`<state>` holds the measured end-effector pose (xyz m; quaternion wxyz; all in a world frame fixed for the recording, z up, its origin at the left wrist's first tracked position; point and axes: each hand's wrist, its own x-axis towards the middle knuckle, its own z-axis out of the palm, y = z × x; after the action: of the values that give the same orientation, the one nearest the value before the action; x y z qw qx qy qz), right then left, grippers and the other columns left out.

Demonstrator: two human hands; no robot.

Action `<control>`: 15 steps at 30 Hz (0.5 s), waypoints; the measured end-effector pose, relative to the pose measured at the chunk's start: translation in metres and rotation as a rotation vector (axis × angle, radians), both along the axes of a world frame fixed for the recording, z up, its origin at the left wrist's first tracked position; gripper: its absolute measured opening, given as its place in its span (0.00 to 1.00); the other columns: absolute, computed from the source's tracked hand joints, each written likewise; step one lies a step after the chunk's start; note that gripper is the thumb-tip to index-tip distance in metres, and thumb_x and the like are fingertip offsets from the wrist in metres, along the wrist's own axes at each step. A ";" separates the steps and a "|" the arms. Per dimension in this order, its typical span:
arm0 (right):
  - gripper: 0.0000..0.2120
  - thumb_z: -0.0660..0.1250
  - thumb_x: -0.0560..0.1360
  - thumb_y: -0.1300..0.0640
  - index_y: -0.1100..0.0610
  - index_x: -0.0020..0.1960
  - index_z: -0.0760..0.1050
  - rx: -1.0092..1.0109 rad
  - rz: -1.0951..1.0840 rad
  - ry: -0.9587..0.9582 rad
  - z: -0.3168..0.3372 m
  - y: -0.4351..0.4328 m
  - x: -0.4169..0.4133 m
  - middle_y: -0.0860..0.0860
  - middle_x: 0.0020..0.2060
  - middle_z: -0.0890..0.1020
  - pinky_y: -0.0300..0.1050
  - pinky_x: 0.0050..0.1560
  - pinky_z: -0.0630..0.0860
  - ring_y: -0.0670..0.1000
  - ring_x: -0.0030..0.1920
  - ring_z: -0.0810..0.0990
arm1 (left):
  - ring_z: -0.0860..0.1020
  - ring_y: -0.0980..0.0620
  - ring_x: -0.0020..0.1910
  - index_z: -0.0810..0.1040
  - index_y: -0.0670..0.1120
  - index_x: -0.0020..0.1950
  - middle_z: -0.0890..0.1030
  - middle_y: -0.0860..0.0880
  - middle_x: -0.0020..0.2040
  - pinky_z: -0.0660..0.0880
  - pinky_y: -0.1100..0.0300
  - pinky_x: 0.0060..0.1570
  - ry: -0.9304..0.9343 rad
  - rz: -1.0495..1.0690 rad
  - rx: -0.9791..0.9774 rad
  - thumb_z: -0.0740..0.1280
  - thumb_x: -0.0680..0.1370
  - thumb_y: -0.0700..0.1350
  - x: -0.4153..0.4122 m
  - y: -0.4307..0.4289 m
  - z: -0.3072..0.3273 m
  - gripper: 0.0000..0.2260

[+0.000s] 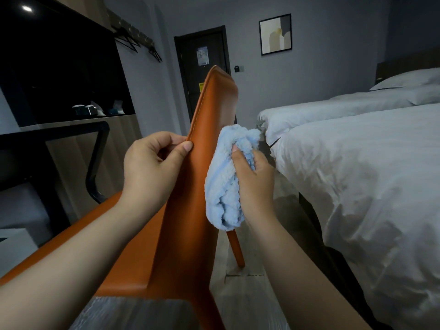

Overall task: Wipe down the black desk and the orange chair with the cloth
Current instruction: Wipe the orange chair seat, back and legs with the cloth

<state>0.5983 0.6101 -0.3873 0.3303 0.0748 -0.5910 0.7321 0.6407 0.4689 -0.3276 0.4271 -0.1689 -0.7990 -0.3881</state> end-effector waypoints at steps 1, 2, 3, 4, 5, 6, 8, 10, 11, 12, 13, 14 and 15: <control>0.13 0.64 0.78 0.48 0.53 0.58 0.78 -0.002 0.002 -0.013 -0.006 -0.002 0.001 0.48 0.53 0.82 0.44 0.54 0.79 0.45 0.54 0.81 | 0.80 0.57 0.41 0.81 0.53 0.45 0.82 0.56 0.40 0.79 0.62 0.44 0.002 0.002 0.001 0.68 0.77 0.46 0.000 0.000 0.000 0.04; 0.13 0.64 0.78 0.48 0.53 0.58 0.78 -0.005 0.004 -0.027 -0.012 -0.004 0.003 0.47 0.53 0.82 0.45 0.55 0.79 0.45 0.54 0.81 | 0.80 0.56 0.41 0.81 0.53 0.45 0.82 0.56 0.40 0.79 0.60 0.44 0.003 0.004 0.004 0.68 0.77 0.46 0.000 0.000 0.000 0.04; 0.13 0.64 0.78 0.48 0.52 0.58 0.78 -0.009 0.009 -0.043 -0.019 -0.006 0.003 0.47 0.53 0.82 0.46 0.55 0.80 0.45 0.54 0.81 | 0.80 0.57 0.41 0.81 0.53 0.45 0.82 0.56 0.40 0.79 0.59 0.44 0.004 0.007 0.006 0.68 0.77 0.46 0.000 0.000 0.000 0.04; 0.13 0.64 0.78 0.47 0.52 0.58 0.78 -0.010 0.016 -0.062 -0.026 -0.007 0.004 0.47 0.52 0.82 0.47 0.55 0.80 0.45 0.53 0.81 | 0.80 0.57 0.41 0.81 0.54 0.44 0.82 0.57 0.40 0.79 0.59 0.44 0.005 0.013 0.007 0.68 0.77 0.47 0.000 0.001 0.000 0.04; 0.13 0.64 0.78 0.47 0.52 0.58 0.78 -0.010 0.025 -0.084 -0.033 -0.009 0.005 0.47 0.52 0.82 0.48 0.55 0.80 0.45 0.53 0.81 | 0.80 0.57 0.41 0.80 0.54 0.44 0.81 0.57 0.40 0.79 0.60 0.44 0.006 0.021 0.004 0.68 0.77 0.47 -0.001 0.001 0.000 0.04; 0.13 0.64 0.78 0.47 0.52 0.58 0.78 -0.010 0.034 -0.107 -0.042 -0.012 0.006 0.47 0.51 0.83 0.49 0.55 0.81 0.45 0.52 0.82 | 0.80 0.57 0.41 0.80 0.55 0.44 0.81 0.57 0.40 0.78 0.61 0.43 0.007 0.028 0.001 0.68 0.77 0.48 -0.001 0.001 -0.001 0.04; 0.13 0.64 0.78 0.47 0.52 0.58 0.78 -0.013 0.054 -0.145 -0.059 -0.017 0.008 0.48 0.52 0.83 0.51 0.55 0.81 0.46 0.52 0.82 | 0.79 0.58 0.41 0.80 0.56 0.44 0.81 0.58 0.39 0.76 0.66 0.42 0.015 0.035 -0.002 0.68 0.77 0.48 -0.001 0.001 -0.001 0.04; 0.13 0.64 0.78 0.47 0.53 0.58 0.78 -0.019 0.072 -0.182 -0.077 -0.021 0.009 0.49 0.52 0.83 0.52 0.55 0.80 0.48 0.53 0.82 | 0.79 0.59 0.40 0.79 0.56 0.43 0.80 0.59 0.38 0.74 0.71 0.39 0.027 0.041 -0.004 0.68 0.77 0.48 -0.001 0.001 -0.002 0.04; 0.13 0.63 0.78 0.47 0.53 0.57 0.78 -0.015 0.078 -0.199 -0.085 -0.023 0.010 0.50 0.51 0.83 0.52 0.55 0.80 0.48 0.52 0.82 | 0.79 0.59 0.39 0.80 0.56 0.43 0.80 0.59 0.38 0.73 0.72 0.38 0.028 0.041 -0.004 0.68 0.77 0.48 -0.001 0.001 -0.002 0.04; 0.12 0.63 0.78 0.47 0.53 0.56 0.78 -0.006 0.082 -0.216 -0.093 -0.025 0.010 0.50 0.50 0.83 0.53 0.54 0.80 0.49 0.51 0.82 | 0.79 0.59 0.39 0.80 0.56 0.43 0.80 0.59 0.38 0.74 0.72 0.38 0.027 0.038 -0.002 0.68 0.77 0.48 -0.001 0.001 -0.002 0.04; 0.11 0.63 0.79 0.48 0.54 0.54 0.78 -0.001 0.082 -0.233 -0.100 -0.027 0.010 0.50 0.49 0.82 0.53 0.54 0.80 0.48 0.50 0.82 | 0.79 0.59 0.39 0.79 0.57 0.43 0.80 0.59 0.38 0.74 0.71 0.39 0.025 0.032 0.001 0.68 0.77 0.48 0.000 0.001 -0.002 0.04; 0.11 0.62 0.79 0.49 0.55 0.53 0.77 -0.001 0.079 -0.251 -0.107 -0.029 0.010 0.50 0.47 0.82 0.53 0.54 0.80 0.48 0.49 0.82 | 0.79 0.60 0.39 0.79 0.57 0.43 0.80 0.59 0.38 0.74 0.70 0.39 0.024 0.025 0.005 0.68 0.77 0.48 0.000 0.002 -0.002 0.05; 0.11 0.62 0.79 0.50 0.57 0.52 0.77 0.007 0.069 -0.265 -0.113 -0.030 0.010 0.51 0.47 0.82 0.53 0.54 0.80 0.48 0.49 0.82 | 0.79 0.60 0.39 0.79 0.58 0.42 0.80 0.59 0.38 0.74 0.69 0.40 0.025 0.021 0.009 0.68 0.77 0.48 0.000 0.002 -0.002 0.06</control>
<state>0.6087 0.5798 -0.5002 0.2237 -0.0013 -0.6292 0.7443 0.6405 0.4709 -0.3295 0.4418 -0.1634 -0.7935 -0.3853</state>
